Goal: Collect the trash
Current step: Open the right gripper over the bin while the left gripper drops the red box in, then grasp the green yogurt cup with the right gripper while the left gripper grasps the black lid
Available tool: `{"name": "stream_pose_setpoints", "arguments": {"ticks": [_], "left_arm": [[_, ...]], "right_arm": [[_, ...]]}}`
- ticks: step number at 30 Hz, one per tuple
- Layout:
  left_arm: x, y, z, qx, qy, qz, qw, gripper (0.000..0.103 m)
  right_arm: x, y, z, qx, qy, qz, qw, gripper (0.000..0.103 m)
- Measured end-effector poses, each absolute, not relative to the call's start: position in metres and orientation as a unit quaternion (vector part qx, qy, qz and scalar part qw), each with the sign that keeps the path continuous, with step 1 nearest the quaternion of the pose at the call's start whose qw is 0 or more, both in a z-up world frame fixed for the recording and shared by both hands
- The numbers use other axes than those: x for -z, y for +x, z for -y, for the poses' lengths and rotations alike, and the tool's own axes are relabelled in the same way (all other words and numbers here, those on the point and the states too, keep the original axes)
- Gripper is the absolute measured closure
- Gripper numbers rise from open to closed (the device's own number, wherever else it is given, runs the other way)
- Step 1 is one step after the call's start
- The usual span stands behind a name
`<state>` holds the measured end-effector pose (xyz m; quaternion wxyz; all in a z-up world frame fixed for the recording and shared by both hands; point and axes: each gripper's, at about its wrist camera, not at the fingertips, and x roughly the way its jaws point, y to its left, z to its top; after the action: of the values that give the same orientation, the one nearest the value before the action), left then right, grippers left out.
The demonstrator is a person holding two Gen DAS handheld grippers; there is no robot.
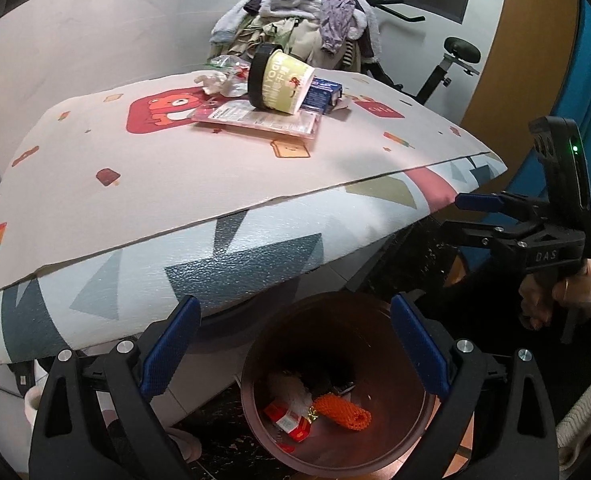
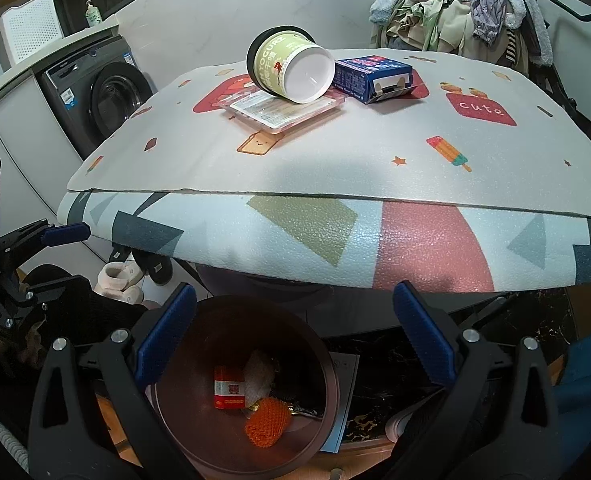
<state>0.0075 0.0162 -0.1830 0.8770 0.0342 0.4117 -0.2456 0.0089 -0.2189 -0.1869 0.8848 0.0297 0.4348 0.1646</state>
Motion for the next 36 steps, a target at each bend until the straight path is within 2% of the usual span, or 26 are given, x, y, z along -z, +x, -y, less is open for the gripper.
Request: {"name": "stream_pose_setpoints", "arguments": {"ticks": [9, 12, 20, 27, 30, 32, 33, 36], "left_arm": [[0.176, 0.012, -0.025, 0.242, 0.014, -0.407, 0.881, 0.01], [0.169, 0.021, -0.033, 0.239, 0.001, -0.407, 0.882, 0.01], [0.141, 0.057, -0.045, 0.227, 0.003, -0.386, 0.894, 0.01], [0.126, 0.1, -0.055, 0.221, -0.007, -0.373, 0.901, 0.01], [0.128, 0.118, -0.055, 0.222, -0.014, -0.376, 0.9, 0.01], [0.131, 0.124, -0.052, 0.224, -0.011, -0.377, 0.899, 0.01], [0.133, 0.128, -0.05, 0.225, -0.008, -0.378, 0.898, 0.01], [0.136, 0.135, -0.046, 0.23, -0.008, -0.381, 0.895, 0.01]], "right_arm": [[0.184, 0.015, 0.222, -0.161, 0.031, -0.441, 0.882, 0.006], [0.175, 0.028, 0.222, -0.158, 0.002, -0.428, 0.89, 0.006], [0.133, 0.108, 0.203, -0.175, -0.087, -0.384, 0.902, 0.006], [0.124, 0.19, 0.174, -0.193, -0.137, -0.379, 0.894, 0.007], [0.128, 0.217, 0.164, -0.198, -0.137, -0.384, 0.891, 0.012], [0.134, 0.231, 0.158, -0.205, -0.132, -0.393, 0.887, 0.022], [0.137, 0.234, 0.156, -0.208, -0.133, -0.398, 0.884, 0.032], [0.14, 0.229, 0.157, -0.223, -0.125, -0.393, 0.883, 0.033]]}}
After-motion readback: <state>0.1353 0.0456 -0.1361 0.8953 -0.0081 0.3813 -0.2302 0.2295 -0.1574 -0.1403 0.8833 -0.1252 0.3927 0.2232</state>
